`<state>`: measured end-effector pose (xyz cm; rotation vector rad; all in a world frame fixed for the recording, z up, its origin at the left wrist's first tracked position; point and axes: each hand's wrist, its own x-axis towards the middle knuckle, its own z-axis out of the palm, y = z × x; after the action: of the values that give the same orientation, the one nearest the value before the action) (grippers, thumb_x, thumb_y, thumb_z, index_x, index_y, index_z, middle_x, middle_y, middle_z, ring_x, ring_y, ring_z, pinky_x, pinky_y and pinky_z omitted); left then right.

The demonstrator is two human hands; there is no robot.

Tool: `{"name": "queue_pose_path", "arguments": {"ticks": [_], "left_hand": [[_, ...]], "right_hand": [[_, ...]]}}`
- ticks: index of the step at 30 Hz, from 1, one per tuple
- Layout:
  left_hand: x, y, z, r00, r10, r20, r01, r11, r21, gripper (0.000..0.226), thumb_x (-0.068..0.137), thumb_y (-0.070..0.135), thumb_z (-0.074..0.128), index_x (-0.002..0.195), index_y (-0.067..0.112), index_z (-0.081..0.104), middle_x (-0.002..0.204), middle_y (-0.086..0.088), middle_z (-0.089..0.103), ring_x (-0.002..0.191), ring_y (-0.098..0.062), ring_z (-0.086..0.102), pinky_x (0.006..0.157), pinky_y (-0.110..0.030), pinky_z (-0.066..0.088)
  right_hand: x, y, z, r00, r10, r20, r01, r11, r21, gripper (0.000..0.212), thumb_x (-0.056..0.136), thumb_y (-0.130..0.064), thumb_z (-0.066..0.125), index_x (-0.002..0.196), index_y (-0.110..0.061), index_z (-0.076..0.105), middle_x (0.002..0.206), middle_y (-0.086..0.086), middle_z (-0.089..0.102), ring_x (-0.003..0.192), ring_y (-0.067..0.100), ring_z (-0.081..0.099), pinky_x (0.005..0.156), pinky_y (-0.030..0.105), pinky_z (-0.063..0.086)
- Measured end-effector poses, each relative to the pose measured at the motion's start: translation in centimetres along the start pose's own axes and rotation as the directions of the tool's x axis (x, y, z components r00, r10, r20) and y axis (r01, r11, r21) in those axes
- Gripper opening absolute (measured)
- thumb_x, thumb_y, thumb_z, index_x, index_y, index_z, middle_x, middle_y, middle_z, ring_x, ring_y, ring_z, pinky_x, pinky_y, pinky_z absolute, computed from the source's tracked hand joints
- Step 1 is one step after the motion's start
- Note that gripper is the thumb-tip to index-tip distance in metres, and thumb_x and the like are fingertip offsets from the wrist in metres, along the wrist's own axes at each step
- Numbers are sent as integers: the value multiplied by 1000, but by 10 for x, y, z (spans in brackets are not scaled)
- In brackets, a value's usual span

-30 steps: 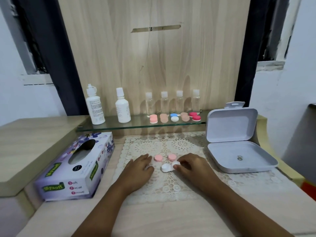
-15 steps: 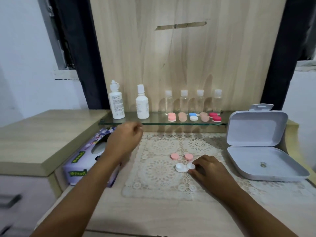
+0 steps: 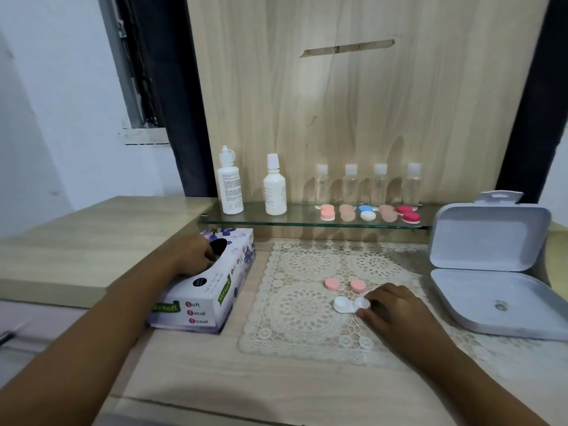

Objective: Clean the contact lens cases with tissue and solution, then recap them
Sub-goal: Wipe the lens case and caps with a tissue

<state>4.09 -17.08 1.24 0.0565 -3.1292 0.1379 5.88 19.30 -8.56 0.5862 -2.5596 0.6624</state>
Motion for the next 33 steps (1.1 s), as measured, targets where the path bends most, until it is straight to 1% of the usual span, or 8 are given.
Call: {"name": "queue_pose_path", "arguments": {"ticks": [5, 12, 14, 16, 18, 21, 26, 33], "left_hand": [[-1, 6, 5, 1000, -12, 3, 12, 992, 127, 28, 89, 26, 51, 110, 30, 68, 112, 2, 63, 90, -13, 52, 81, -28, 48], [-1, 6, 11, 996, -70, -46, 74, 993, 88, 24, 86, 25, 53, 100, 30, 71, 91, 4, 57, 83, -14, 51, 67, -27, 46], [0, 7, 14, 994, -73, -84, 80, 993, 87, 26, 87, 23, 52, 102, 32, 71, 98, 2, 60, 86, -14, 51, 66, -25, 41], [3, 5, 17, 995, -51, -83, 59, 993, 98, 29, 90, 25, 48, 110, 34, 67, 117, -1, 57, 102, -20, 50, 76, -27, 41], [7, 2, 21, 999, -38, -25, 41, 994, 101, 33, 94, 32, 43, 122, 37, 59, 136, -6, 43, 121, -28, 40, 95, -33, 37], [12, -1, 22, 997, -63, 50, 57, 993, 108, 35, 94, 38, 42, 127, 38, 54, 144, -8, 31, 128, -33, 32, 104, -39, 30], [9, 0, 24, 998, -42, -41, 44, 997, 57, 31, 90, 28, 46, 114, 37, 63, 127, -1, 55, 115, -30, 46, 90, -34, 38], [0, 3, 24, 976, -91, -198, 64, 988, -140, 22, 90, 20, 52, 101, 23, 71, 115, 3, 65, 107, -23, 54, 86, -27, 40]], "right_hand": [[0, 1, 1, 1000, 0, 6, 0, 1000, -14, 26, 84, -41, 61, 102, -23, 66, 100, -10, 60, 93, 12, 51, 78, 29, 42], [0, 1, 0, 1000, -1, 12, 2, 1000, -25, 27, 84, -41, 61, 103, -22, 66, 101, -9, 61, 94, 13, 52, 79, 30, 43], [0, 1, 0, 1000, -4, 15, 4, 999, -33, 28, 84, -41, 61, 103, -21, 66, 102, -9, 61, 95, 14, 52, 79, 30, 43], [0, 0, 0, 1000, -3, 18, 4, 999, -38, 28, 84, -41, 61, 104, -22, 66, 103, -9, 61, 95, 14, 52, 79, 30, 43], [0, 0, -1, 1000, -5, 14, 5, 999, -34, 27, 84, -40, 61, 103, -22, 66, 102, -9, 61, 94, 14, 52, 79, 30, 43], [0, 0, 0, 1000, -2, 15, 2, 1000, -30, 26, 85, -40, 61, 103, -22, 66, 102, -9, 61, 95, 13, 52, 79, 30, 43], [0, 0, 0, 1000, 16, 13, -16, 1000, -9, 25, 84, -40, 62, 101, -23, 66, 102, -10, 60, 96, 13, 51, 81, 31, 42], [-1, -1, -1, 1000, 12, 13, -11, 1000, -19, 24, 84, -39, 62, 101, -22, 66, 101, -10, 61, 95, 14, 52, 78, 30, 42]]}}
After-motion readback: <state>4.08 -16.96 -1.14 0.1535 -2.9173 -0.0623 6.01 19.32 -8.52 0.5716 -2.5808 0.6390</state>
